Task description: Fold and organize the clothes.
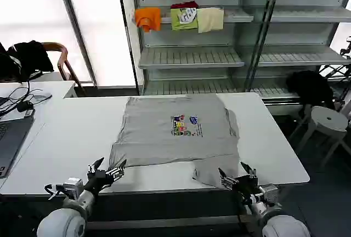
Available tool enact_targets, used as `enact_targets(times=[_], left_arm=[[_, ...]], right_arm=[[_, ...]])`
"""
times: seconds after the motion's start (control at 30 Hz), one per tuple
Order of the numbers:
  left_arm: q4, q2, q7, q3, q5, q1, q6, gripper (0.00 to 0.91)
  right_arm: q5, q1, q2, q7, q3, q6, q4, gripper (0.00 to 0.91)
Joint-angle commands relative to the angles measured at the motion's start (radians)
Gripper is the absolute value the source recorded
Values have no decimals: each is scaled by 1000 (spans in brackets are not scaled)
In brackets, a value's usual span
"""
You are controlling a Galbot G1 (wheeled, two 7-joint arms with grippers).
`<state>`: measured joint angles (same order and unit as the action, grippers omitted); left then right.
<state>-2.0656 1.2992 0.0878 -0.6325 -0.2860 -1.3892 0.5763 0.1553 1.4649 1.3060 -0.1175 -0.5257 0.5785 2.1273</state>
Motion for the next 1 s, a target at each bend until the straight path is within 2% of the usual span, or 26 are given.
enact_targets(times=[0.03,0.1,0.13,0.2,0.23,0.27,0.33,0.37,0.4,0.43,0.47,0.5,1.0], left_arm=[[14,3,-18,8,23,-16,0,907],[34,4,-19,5,23,-5,0,907],[43,4,-19,3,23,-3,0,856],[51,2,-17,1,22,-2,0,736],[54,1,-16,1,22,-3,-1,514],[57,1,-16,1,23,-4,-1,413],[68,1,-15,1,27,-3,-2,343],[71,2,-15,0,28,-2,-4,262],[75,2,-15,0,28,-1,-6,222],[77,2,-15,1,28,-1,-7,121],[78,3,-15,2,28,-1,-9,60],[79,4,-14,2,28,0,-10,30],[61,4,-2,13,14,4,-26,0]], right_arm=[[-8,29,2,10,7,0,-11,877],[-10,24,6,10,10,0,-20,826],[-10,22,7,9,11,0,-23,736],[-12,19,10,6,13,0,-28,625],[-14,18,11,6,15,0,-29,443],[-15,17,13,5,16,0,-31,252],[-22,17,15,-1,19,0,-35,101],[-27,17,15,-3,20,0,-37,10],[-31,18,15,-5,22,0,-39,0],[-37,19,17,-8,23,0,-41,0],[-39,19,17,-8,24,0,-43,0],[-39,19,17,-9,25,-1,-44,0],[-32,17,27,-9,19,-24,-32,0]])
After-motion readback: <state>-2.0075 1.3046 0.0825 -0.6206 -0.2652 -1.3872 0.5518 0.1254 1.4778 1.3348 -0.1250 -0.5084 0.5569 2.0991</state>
